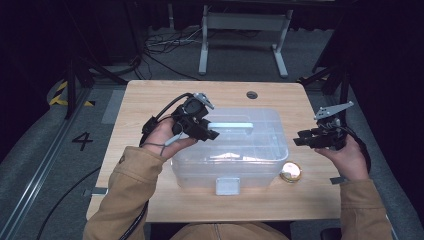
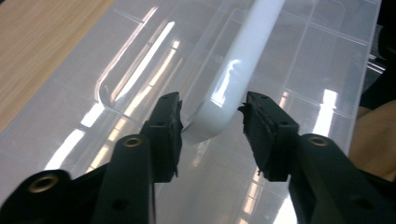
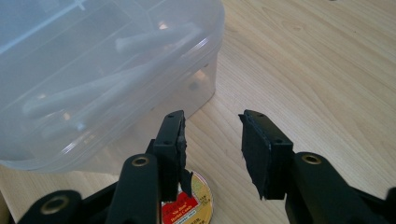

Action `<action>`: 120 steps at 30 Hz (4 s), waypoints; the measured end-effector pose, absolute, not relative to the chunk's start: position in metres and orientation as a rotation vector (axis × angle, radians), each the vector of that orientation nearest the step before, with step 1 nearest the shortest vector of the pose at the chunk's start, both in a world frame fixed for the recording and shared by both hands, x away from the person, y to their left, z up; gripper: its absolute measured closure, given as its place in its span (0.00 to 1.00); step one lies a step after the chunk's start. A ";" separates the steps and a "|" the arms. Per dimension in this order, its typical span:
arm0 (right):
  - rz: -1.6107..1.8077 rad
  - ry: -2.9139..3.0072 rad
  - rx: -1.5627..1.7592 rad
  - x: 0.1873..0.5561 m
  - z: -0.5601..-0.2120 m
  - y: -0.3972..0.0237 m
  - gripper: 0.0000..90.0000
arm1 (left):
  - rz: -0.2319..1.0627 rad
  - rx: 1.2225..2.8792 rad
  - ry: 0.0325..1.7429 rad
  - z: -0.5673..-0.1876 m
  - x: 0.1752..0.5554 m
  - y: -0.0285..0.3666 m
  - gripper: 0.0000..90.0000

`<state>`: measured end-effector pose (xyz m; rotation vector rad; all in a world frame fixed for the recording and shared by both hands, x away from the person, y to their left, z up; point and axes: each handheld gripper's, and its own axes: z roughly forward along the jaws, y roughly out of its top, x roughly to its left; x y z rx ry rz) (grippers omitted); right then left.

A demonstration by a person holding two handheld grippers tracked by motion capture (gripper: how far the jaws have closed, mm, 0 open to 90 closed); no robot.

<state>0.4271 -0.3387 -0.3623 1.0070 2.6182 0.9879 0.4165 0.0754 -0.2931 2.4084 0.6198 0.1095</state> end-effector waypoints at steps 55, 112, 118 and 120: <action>1.208 2.759 0.673 0.388 -0.352 -0.329 1.00 | 0.027 2.358 0.640 -0.260 0.470 0.085 0.83; 1.529 2.535 0.771 0.397 -0.339 -0.320 1.00 | 0.070 2.207 0.542 -0.227 0.373 0.131 0.85; 1.560 2.472 0.804 0.398 -0.337 -0.321 1.00 | 0.047 2.178 0.534 -0.242 0.368 0.131 0.86; 1.575 2.453 0.813 0.398 -0.337 -0.321 1.00 | 0.042 2.168 0.540 -0.247 0.368 0.132 0.87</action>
